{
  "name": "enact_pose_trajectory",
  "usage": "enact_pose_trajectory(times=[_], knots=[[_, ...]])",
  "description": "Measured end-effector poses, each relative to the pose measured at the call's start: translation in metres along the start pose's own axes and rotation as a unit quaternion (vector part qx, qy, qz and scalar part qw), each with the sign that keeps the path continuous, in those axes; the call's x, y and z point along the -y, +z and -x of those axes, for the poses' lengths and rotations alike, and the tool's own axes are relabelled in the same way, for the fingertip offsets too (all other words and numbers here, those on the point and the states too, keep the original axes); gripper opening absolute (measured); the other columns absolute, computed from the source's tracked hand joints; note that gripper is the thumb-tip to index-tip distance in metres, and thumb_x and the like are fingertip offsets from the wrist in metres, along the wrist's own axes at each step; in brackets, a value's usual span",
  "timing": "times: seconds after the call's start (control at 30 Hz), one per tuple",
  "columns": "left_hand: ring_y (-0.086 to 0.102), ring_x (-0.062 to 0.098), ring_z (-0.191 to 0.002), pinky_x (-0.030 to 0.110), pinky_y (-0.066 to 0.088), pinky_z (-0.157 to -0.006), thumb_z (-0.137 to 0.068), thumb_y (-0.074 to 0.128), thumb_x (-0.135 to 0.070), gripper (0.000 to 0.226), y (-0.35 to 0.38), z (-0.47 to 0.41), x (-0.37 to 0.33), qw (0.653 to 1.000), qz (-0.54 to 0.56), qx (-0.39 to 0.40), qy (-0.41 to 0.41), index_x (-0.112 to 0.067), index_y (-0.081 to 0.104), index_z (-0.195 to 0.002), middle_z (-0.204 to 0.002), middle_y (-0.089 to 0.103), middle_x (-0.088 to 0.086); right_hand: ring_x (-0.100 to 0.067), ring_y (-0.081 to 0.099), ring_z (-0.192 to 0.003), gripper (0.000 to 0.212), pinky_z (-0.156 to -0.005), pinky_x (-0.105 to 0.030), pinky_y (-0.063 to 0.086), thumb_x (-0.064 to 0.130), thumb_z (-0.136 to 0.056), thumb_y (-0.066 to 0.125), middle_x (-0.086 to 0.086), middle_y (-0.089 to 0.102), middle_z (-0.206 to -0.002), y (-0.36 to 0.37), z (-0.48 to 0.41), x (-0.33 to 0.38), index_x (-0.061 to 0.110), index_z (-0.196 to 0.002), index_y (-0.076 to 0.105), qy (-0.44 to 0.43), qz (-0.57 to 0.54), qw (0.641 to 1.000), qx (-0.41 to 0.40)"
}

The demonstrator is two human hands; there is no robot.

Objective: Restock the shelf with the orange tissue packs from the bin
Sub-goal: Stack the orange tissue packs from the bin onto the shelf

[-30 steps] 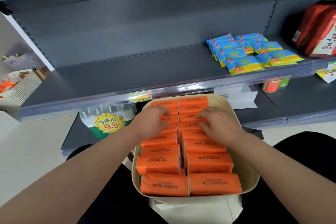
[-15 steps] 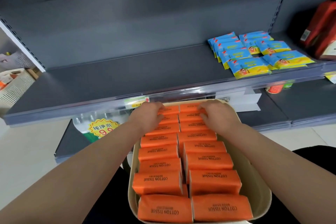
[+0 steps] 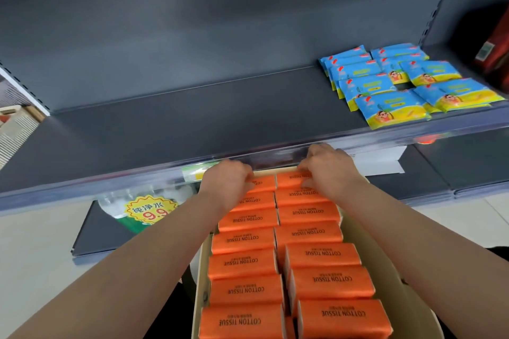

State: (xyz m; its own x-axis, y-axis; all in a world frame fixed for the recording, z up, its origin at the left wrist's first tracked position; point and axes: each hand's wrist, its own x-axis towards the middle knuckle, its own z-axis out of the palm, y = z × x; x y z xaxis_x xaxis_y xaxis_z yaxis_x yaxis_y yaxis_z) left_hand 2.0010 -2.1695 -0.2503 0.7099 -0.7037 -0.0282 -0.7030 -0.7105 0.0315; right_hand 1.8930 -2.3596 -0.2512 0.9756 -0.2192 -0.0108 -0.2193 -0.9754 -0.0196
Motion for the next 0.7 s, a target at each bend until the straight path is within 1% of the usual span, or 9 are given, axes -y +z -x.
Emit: enact_pose_trajectory(times=[0.1,0.17,0.27,0.4,0.5,0.6,0.7], knots=[[0.057,0.017,-0.104,0.037,0.052,-0.085,-0.091,0.056,-0.039,0.023,0.002,-0.003,0.001,1.000,0.014,-0.004,0.004,-0.031,0.066,-0.109,-0.107,0.066,-0.006,-0.018,0.046,-0.111,0.032,-0.094,-0.036,0.042,0.041,-0.087,0.062,0.002,0.051,-0.111,0.000,-0.001,0.001,0.028,-0.116,0.065,0.000,-0.004,1.000,-0.014],[0.058,0.017,-0.103,0.037,0.052,-0.085,-0.091,0.056,-0.040,0.023,0.004,-0.002,0.000,1.000,0.023,-0.009,0.004,-0.031,0.066,-0.109,-0.106,0.066,-0.007,-0.019,0.044,-0.114,0.032,-0.096,-0.037,0.041,0.037,-0.089,0.059,0.001,0.050,-0.116,0.001,0.000,0.001,0.026,-0.119,0.062,-0.003,-0.003,1.000,-0.018],[0.059,0.016,-0.101,0.037,0.054,-0.082,-0.091,0.057,-0.039,0.024,0.008,0.003,-0.001,0.999,0.032,-0.016,0.002,-0.028,0.066,-0.110,-0.105,0.067,-0.006,-0.018,0.041,-0.120,0.032,-0.100,-0.037,0.037,0.037,-0.092,0.054,0.002,0.050,-0.120,0.005,0.001,0.000,0.028,-0.122,0.059,-0.007,-0.009,1.000,-0.013],[0.060,0.014,-0.097,0.035,0.055,-0.078,-0.091,0.057,-0.038,0.022,0.014,0.011,-0.002,0.999,0.035,-0.022,0.001,-0.027,0.066,-0.108,-0.103,0.067,-0.007,-0.017,0.042,-0.120,0.028,-0.099,-0.036,0.035,0.037,-0.095,0.048,0.004,0.054,-0.120,0.012,0.008,0.002,0.029,-0.117,0.064,-0.014,-0.011,0.999,-0.035],[0.060,0.014,-0.098,0.035,0.055,-0.080,-0.091,0.056,-0.037,0.021,0.012,0.012,-0.005,0.999,0.043,-0.030,0.007,-0.028,0.066,-0.108,-0.104,0.066,-0.007,-0.016,0.045,-0.114,0.027,-0.095,-0.034,0.036,0.034,-0.097,0.045,0.006,0.057,-0.114,0.012,0.009,-0.001,0.030,-0.111,0.067,-0.018,-0.008,0.998,-0.053],[0.060,0.013,-0.098,0.034,0.055,-0.081,-0.091,0.057,-0.035,0.020,0.010,0.015,-0.004,0.998,0.046,-0.042,0.009,-0.028,0.066,-0.107,-0.105,0.067,-0.007,-0.017,0.049,-0.107,0.023,-0.087,-0.035,0.038,0.031,-0.094,0.050,0.007,0.060,-0.105,0.004,0.008,0.001,0.030,-0.102,0.072,-0.019,-0.023,0.994,-0.106],[0.058,0.013,-0.101,0.034,0.055,-0.079,-0.092,0.055,-0.031,0.019,0.009,0.021,0.001,0.997,0.041,-0.060,0.003,-0.027,0.066,-0.106,-0.106,0.066,-0.008,-0.025,0.057,-0.089,0.010,-0.075,-0.037,0.042,0.023,-0.084,0.069,0.002,0.066,-0.091,-0.010,0.014,0.002,0.024,-0.089,0.077,-0.031,-0.051,0.979,-0.195]])
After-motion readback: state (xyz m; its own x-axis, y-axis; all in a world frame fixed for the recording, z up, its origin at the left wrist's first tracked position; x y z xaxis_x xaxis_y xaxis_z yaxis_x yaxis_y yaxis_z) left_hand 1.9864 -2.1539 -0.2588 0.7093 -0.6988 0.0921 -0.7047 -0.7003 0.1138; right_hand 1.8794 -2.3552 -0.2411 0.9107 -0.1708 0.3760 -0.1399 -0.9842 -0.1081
